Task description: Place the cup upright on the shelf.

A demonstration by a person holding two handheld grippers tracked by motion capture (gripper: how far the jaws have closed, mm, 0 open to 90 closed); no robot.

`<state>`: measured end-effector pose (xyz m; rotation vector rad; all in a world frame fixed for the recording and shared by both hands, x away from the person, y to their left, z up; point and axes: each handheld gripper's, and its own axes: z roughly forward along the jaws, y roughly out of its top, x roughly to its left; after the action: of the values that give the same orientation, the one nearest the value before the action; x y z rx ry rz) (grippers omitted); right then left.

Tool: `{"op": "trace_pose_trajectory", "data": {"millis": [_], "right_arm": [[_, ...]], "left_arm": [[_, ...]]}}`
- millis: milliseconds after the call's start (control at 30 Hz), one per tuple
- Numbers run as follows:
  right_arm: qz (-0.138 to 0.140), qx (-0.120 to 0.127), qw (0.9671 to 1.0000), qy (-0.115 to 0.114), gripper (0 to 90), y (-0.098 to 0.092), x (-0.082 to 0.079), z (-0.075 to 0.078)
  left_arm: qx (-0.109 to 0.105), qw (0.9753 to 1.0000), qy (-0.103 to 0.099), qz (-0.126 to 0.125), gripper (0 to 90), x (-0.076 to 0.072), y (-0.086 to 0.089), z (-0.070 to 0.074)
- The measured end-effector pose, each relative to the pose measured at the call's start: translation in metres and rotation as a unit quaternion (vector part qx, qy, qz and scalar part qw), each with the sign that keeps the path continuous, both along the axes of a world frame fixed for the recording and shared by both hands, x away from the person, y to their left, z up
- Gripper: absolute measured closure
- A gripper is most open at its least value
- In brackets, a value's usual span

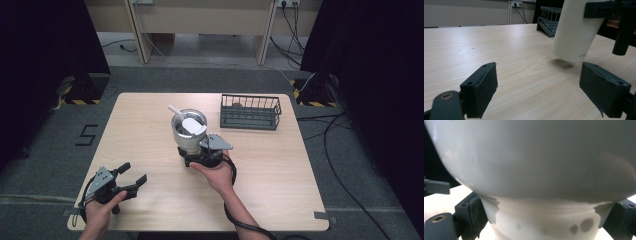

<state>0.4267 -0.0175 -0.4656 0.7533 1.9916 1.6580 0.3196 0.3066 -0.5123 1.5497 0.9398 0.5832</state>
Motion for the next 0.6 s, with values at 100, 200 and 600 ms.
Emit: {"op": "trace_pose_trajectory", "data": {"millis": [100,200,600], "right_arm": [[-0.013,0.002,0.9999,0.006,10.3,-0.009,0.005,0.006],[-0.023,0.006,0.9996,0.013,10.3,-0.016,0.009,0.009],[-0.06,-0.002,0.9982,0.01,10.3,-0.043,0.026,0.025]], "left_arm": [[0.0,1.0,0.0,0.0,14.4,0.0,0.0,0.0],[0.0,1.0,0.0,0.0,14.4,0.0,0.0,0.0],[0.001,1.0,0.001,0.002,14.4,0.0,-0.001,0.0]]}}
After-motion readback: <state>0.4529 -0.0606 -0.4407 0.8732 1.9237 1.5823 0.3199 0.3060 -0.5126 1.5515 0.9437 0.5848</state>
